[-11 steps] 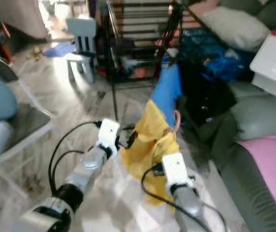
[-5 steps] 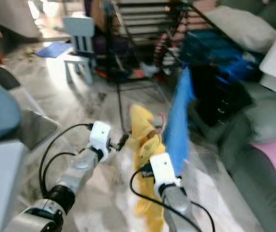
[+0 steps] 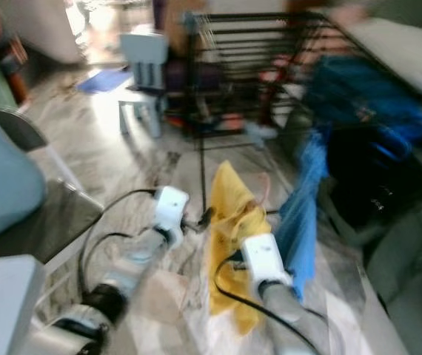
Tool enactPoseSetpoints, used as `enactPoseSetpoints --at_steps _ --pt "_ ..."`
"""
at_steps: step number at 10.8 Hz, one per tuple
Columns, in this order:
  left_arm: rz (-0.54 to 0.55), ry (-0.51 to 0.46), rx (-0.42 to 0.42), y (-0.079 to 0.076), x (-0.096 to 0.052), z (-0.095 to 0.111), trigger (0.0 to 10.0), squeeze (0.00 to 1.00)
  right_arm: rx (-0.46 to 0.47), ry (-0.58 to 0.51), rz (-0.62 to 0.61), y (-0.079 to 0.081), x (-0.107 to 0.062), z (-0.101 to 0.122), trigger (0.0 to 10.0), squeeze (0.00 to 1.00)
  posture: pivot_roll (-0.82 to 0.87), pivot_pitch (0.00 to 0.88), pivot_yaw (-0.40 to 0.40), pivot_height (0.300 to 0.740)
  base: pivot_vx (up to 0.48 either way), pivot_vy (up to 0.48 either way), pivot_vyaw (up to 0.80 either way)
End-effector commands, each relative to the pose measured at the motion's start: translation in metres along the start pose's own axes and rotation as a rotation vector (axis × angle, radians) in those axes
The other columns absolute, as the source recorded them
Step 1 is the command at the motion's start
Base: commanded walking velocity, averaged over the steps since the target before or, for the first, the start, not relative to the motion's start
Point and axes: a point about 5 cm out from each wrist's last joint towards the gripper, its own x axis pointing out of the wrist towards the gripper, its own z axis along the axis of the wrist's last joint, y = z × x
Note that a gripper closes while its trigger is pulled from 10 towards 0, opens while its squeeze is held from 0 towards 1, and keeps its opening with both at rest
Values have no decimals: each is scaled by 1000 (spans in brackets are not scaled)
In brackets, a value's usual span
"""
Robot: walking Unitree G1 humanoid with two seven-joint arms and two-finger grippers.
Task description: Hang hanger
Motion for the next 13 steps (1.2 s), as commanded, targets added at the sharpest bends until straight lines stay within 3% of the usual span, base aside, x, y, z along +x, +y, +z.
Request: enactPoseSetpoints --at_steps 1,3,5,10,13 --pt "-44 -23 -1 -13 5 7 10000 0 -18 -21 -47 -11 0 6 10000 0 -55 0 -5 740 472 0 0" --pt "-37 -43 -37 -15 5 9 10000 0 -19 0 -78 -16 1 3 10000 0 -54 0 -6 740 456 0 0" --pt "-37 -28 -34 -14 5 8 10000 0 -29 16 -120 -22 -2 -1 10000 0 -56 0 -5 740 0 0 0" --pt "-59 -22 -39 -18 6 7 10000 0 -38 -36 -447 -83 -21 7 10000 0 -64 0 -2 740 0 0 0" --pt "-56 -23 -34 -17 6 8 10000 0 -54 -29 -552 -105 -28 6 10000 0 -61 0 -3 740 0 0 0"
